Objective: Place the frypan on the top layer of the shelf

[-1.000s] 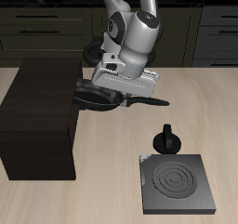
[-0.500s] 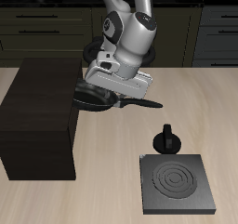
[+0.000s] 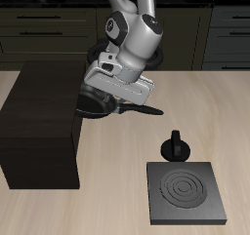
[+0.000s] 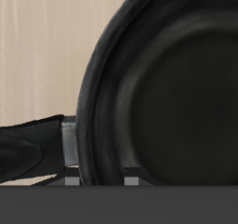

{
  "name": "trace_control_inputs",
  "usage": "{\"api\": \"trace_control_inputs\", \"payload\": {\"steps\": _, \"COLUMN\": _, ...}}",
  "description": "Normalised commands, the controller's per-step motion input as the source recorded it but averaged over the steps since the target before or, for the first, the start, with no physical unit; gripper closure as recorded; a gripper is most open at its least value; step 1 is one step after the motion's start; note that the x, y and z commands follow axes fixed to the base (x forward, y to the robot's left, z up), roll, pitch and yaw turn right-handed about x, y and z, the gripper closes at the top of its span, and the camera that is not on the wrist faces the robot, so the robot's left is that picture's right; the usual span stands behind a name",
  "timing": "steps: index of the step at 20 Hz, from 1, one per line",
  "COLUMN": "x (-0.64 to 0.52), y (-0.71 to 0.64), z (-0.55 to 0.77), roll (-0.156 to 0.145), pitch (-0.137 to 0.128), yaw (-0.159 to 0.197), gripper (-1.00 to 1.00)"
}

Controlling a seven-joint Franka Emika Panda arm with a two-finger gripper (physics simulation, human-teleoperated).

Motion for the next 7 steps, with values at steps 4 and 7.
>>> {"api": "trace_control_inputs", "payload": {"steps": 4, "x": -0.06, "y": -0.51, "z": 0.16, "roll": -0.084, "pitch": -0.014, "yaw": -0.047, "gripper": 1.0}}
{"api": "trace_control_inputs", "payload": {"steps": 7, "x": -0.09, "y": -0.68, "z": 0.21, "roll": -0.122, "pitch": -0.039, "yaw": -0.048, "gripper": 1.0}}
